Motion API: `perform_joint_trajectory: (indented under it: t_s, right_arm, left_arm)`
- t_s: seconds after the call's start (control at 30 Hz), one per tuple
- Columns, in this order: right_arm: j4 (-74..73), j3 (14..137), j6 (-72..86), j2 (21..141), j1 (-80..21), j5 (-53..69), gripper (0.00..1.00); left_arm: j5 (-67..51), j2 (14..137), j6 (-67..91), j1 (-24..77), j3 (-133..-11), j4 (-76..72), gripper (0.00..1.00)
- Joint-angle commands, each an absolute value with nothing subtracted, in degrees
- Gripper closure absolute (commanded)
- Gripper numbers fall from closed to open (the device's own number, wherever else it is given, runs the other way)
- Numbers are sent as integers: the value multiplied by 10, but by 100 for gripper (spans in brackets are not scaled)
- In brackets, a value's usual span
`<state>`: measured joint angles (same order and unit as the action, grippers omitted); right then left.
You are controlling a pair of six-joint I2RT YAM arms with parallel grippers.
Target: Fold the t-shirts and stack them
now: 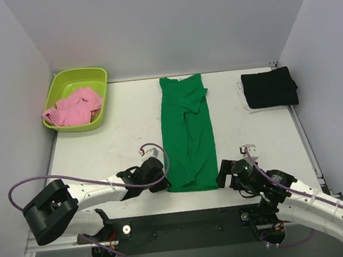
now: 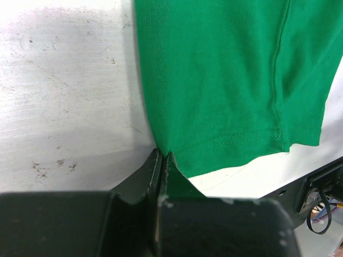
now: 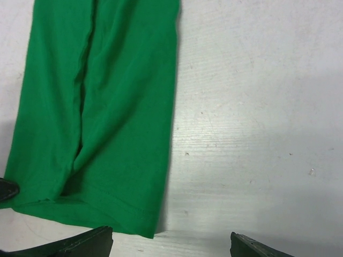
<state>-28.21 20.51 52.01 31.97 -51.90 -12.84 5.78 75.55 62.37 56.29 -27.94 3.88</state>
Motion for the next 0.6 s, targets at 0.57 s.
perform_joint_trajectory:
  t_s: [0.57]
  right_arm:
    - [-124, 159, 602, 469, -556, -112, 31]
  left_arm:
    - [48, 716, 616, 558, -242, 46, 100]
